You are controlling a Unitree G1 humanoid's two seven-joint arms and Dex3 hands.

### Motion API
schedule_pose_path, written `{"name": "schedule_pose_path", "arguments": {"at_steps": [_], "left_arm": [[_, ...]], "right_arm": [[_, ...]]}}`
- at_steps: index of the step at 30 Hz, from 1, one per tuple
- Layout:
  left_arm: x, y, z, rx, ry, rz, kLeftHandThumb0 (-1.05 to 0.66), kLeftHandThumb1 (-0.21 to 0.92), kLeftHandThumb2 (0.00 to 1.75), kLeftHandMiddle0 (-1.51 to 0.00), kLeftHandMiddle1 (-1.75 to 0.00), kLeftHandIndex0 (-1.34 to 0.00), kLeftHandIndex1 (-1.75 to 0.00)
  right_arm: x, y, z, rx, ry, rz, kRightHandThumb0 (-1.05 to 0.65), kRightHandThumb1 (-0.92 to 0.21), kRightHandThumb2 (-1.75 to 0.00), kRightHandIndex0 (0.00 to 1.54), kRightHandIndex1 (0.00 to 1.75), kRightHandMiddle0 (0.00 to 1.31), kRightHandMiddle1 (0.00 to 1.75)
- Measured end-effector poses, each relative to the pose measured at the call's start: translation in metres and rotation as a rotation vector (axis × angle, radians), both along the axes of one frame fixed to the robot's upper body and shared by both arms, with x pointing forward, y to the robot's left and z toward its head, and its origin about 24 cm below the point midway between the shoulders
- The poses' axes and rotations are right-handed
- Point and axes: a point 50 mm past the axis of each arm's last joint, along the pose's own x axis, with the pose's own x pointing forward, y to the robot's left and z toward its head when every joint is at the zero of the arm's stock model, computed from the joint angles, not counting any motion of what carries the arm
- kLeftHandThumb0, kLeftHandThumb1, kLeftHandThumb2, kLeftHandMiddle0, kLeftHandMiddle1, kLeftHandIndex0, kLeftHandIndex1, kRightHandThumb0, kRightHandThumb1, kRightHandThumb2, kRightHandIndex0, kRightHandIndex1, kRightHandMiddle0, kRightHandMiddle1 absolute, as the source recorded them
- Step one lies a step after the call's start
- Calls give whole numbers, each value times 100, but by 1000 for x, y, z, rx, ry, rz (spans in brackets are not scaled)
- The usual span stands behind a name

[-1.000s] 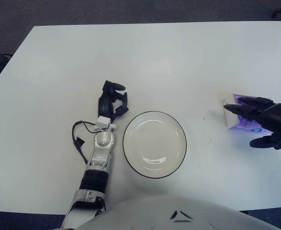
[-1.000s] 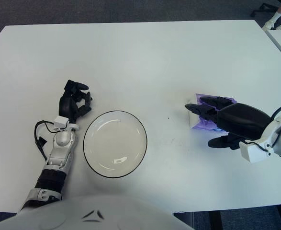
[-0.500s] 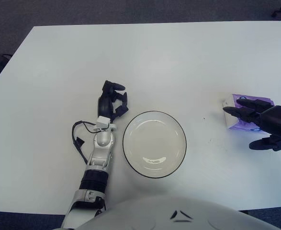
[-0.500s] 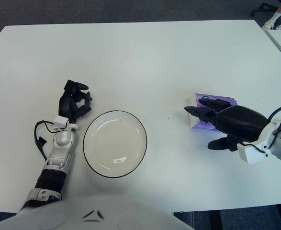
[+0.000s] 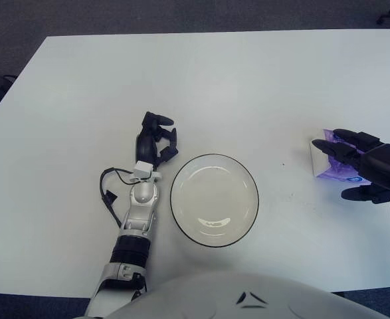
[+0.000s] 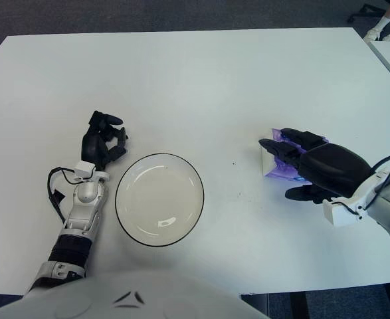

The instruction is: Put the tissue paper into the plate.

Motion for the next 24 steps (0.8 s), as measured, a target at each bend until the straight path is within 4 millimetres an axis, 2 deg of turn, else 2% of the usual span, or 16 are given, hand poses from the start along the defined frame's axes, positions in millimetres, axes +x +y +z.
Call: {"name": "schedule_pose_path", "arguments": {"at_steps": [15,24], "left_arm": [[0,0,0,1,4,0,-38,68,86,-53,-174,-34,-175],[0,0,0,2,3,0,-38,68,86,-52,-175,-34,-175]], "right_arm": [[9,-6,10,-33,-139,-58,-105,-92,-37,0,0,0,0],[15,-10,15,-37,-204,-79,-105,-91,-33,0,0,0,0]]}}
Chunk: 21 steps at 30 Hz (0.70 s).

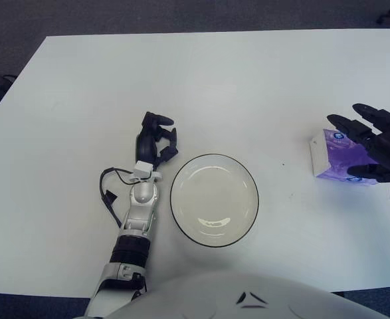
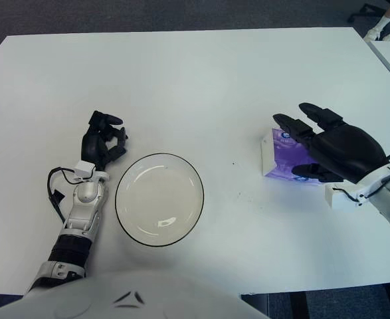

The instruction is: Put the tissue paper into the plate.

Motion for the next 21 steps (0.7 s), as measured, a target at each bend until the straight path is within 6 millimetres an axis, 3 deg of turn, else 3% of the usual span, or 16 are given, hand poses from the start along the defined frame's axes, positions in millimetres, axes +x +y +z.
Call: {"name": "schedule_pose_path", "arguments": {"at_steps": [21], "left_arm": [[0,0,0,2,0,2,-38,69,84,-52,-175,-33,-175]], "right_arm": [[13,4,-10,32,135,-34,-105,-84,-26,0,0,0,0]]}}
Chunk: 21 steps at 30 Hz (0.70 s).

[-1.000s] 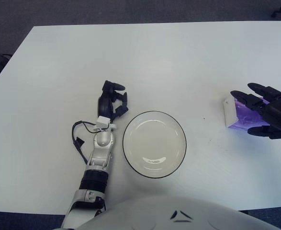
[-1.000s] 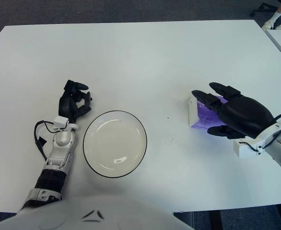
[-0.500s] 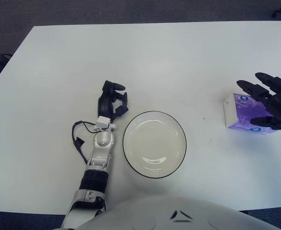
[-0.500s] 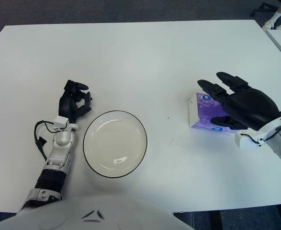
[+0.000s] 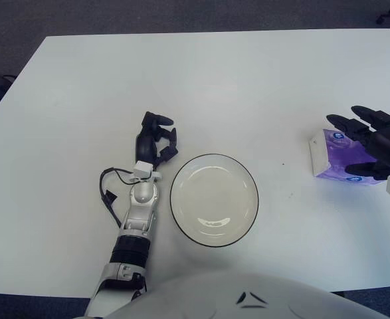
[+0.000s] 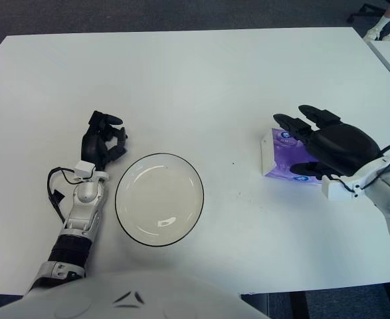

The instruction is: Put the tissue paper into the plate.

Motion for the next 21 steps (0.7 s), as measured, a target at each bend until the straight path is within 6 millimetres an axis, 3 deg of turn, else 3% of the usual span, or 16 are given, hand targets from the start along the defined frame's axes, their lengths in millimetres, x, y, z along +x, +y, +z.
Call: {"name": "schedule_pose_path", "arguments": {"at_steps": [21], "left_arm": [[-4,6,1,8,-2,6,-38,69,85,-52,-175,-33,-175]], "right_arm": [[6,14,-26,54,162,61,-105,-80,-23,0,0,0,0]]}}
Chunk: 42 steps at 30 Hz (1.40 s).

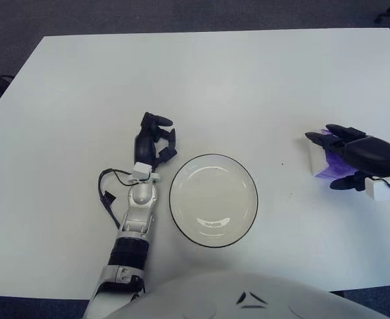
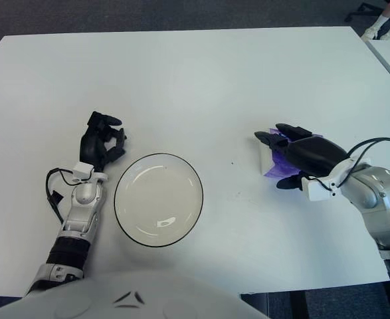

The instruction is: Put the tissue paper into the plate.

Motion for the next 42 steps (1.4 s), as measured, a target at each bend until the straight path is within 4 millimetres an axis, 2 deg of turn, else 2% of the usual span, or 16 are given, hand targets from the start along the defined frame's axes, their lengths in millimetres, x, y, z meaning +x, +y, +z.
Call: {"name": "schedule_pose_path", "arguments": {"at_steps": [20,33,36,41,42], "left_arm": [[-5,7,-2,-7,3,-3,-39,65,90,-56,-175,-36,-175],[-7,10,-2,-4,-4,7,-39,64,92,-54,-175,-36,-175],[-7,11,-2,-5,-5,12,-39,64,92,-53,-175,-36,-175],[-8,12,-2,-6,-5,24,-39,64,91,-53,-175,-36,-175],[-8,12,-2,-6,-5,26,-39,64,91,-53,-175,-36,-175]], "right_arm": [[-1,6,-4,58,25,42,-105,-76,-22,0,0,0,0],[0,3,-4,64,65,-9,-103,-74,-23,0,0,0,0],[0,3,-4,65,69,-27,-100,-69,-32,0,0,0,0],[-1,1,-5,68,76,-63,-90,-48,-72,0,0,0,0],[0,-1,-7,74,73,-76,-89,-46,-74,0,0,0,0]]}}
